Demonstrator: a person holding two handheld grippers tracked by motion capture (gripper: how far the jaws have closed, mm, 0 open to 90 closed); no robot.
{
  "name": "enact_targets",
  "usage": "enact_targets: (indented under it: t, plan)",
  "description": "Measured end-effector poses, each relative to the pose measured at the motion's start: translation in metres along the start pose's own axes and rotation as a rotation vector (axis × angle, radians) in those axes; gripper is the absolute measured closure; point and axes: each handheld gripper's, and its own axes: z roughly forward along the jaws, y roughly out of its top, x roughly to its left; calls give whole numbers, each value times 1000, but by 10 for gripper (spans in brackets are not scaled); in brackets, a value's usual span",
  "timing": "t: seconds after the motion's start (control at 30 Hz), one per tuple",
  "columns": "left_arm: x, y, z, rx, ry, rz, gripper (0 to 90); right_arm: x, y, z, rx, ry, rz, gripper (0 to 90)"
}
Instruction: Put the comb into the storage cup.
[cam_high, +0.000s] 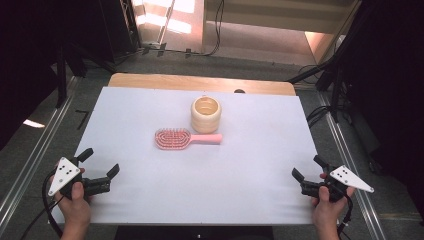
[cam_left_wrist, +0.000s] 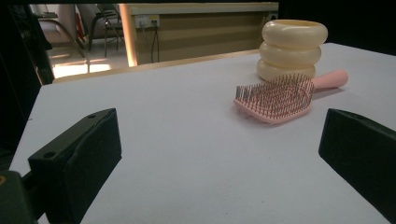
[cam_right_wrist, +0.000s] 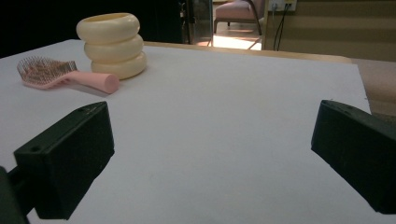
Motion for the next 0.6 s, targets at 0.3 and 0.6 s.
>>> enact_targets:
  t: [0.3,0.6]
  plan:
    - [2,-1,1,1,-5,-20,0,4,4,2,31,32,-32,0]
    - [2,-1,1,-3,-6,-29,0,9,18,3,41,39,-50,0]
